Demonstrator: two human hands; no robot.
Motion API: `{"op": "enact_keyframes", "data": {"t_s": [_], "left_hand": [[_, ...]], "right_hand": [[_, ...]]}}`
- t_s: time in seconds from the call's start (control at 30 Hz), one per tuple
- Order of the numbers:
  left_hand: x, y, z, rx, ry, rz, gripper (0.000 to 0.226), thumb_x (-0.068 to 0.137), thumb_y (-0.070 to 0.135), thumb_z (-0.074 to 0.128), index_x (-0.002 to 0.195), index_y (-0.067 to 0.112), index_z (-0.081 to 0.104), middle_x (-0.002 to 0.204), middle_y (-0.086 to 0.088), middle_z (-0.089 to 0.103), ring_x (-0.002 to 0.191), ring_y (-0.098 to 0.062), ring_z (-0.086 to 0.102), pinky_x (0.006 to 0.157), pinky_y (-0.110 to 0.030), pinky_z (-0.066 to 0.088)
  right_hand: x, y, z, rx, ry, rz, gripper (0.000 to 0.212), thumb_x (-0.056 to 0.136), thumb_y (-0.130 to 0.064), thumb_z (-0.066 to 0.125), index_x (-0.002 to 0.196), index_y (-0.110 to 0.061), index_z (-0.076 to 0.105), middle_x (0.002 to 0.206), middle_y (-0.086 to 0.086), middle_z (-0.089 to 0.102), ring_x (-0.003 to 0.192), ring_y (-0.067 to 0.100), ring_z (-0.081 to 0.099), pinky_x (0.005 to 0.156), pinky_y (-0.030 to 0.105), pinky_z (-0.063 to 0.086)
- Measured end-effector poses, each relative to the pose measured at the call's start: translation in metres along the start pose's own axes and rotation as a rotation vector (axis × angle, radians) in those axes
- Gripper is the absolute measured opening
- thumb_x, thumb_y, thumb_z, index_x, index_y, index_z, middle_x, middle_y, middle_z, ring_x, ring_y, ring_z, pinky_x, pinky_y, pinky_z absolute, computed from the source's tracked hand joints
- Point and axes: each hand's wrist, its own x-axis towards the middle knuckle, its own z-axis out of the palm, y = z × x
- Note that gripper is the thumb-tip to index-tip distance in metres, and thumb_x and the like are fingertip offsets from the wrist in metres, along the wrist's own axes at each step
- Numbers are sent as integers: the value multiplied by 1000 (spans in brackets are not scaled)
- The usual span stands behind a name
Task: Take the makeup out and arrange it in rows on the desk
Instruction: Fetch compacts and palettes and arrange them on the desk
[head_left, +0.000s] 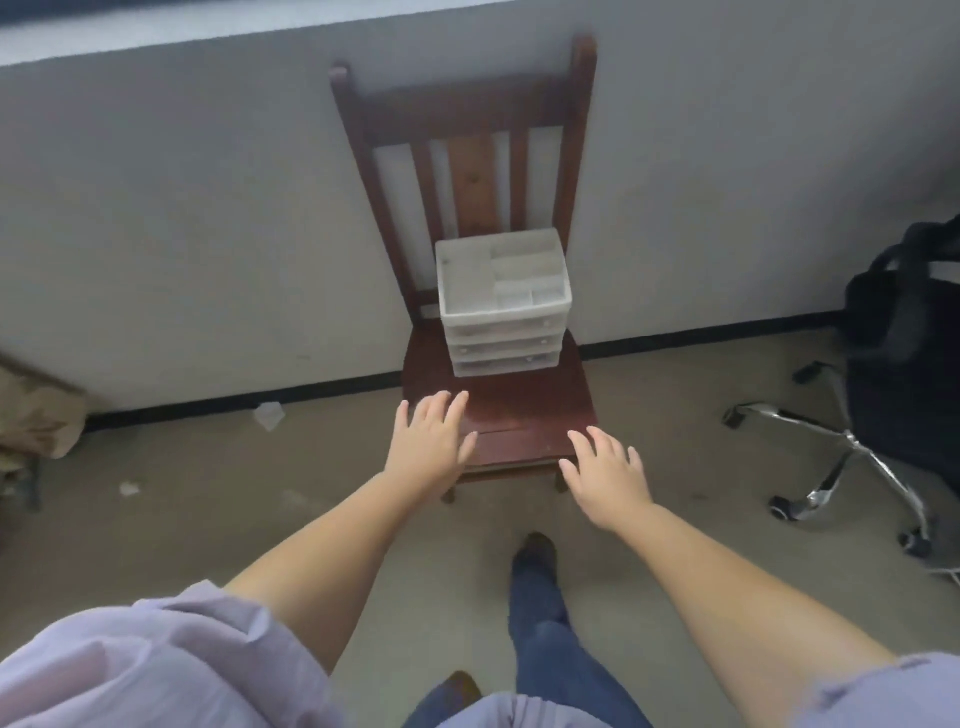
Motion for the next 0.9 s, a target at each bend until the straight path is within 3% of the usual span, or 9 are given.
{"op": "enact_keyframes", "data": {"t_s": [0.2, 0.3, 0.37, 0.43, 0.53, 0.63, 0.73, 0.9], "left_hand": [[131, -15, 12, -115, 17, 29, 61, 94, 32, 42, 148, 14, 19, 153, -6, 25, 142, -20, 18, 117, -43, 12], [179, -24, 28, -89, 34, 79, 62, 91, 24, 45, 147, 11, 22, 154, -8, 24, 143, -22, 18, 117, -43, 11], [202, -31, 46, -41, 18, 103, 65, 89, 20, 45, 148, 10, 19, 155, -9, 21, 144, -22, 14, 117, -43, 8], [217, -35, 66, 0, 12, 118, 70, 87, 18, 45, 149, 10, 15, 156, -9, 19, 145, -23, 12, 117, -45, 6], [224, -40, 93, 32, 120, 141, 77, 78, 12, 52, 148, 6, 19, 152, -13, 27, 143, -28, 21, 115, -51, 8], [227, -44, 114, 54, 256, 192, 79, 75, 8, 54, 147, 4, 20, 150, -16, 32, 141, -31, 25, 113, -53, 9], [230, -47, 123, 62, 314, 206, 82, 76, 4, 57, 147, 4, 15, 150, -17, 30, 141, -33, 23, 113, -54, 7], [232, -45, 127, 41, 323, 189, 83, 78, 3, 58, 147, 4, 13, 150, -18, 29, 141, -32, 17, 113, -54, 2]], "right_hand": [[132, 2, -3, 103, -119, -26, 51, 100, -39, 31, 145, -17, 26, 151, 10, 26, 136, 28, 29, 104, 43, 32], [192, -3, 18, 302, -163, 54, 44, 98, -31, 37, 138, -12, 38, 139, 14, 42, 124, 31, 44, 96, 38, 40], [225, -13, 36, 531, -161, 197, 37, 96, -26, 41, 130, -12, 47, 123, 11, 56, 109, 28, 55, 85, 30, 42], [255, -26, 55, 906, -176, 406, 33, 95, -21, 41, 126, -13, 51, 113, 8, 61, 100, 23, 58, 83, 31, 47], [296, -47, 76, 1543, -192, 683, 33, 98, -12, 36, 130, -10, 44, 119, 11, 55, 116, 26, 54, 87, 38, 49], [330, -61, 84, 1900, -135, 793, 36, 98, -7, 37, 132, -10, 44, 128, 15, 53, 122, 25, 50, 88, 40, 47], [349, -69, 84, 2055, -88, 825, 33, 96, -8, 37, 124, -11, 53, 125, 16, 57, 112, 24, 56, 89, 40, 48], [345, -65, 90, 2066, -93, 888, 24, 94, -7, 35, 101, -13, 56, 95, 7, 61, 99, 22, 58, 91, 40, 46]]}}
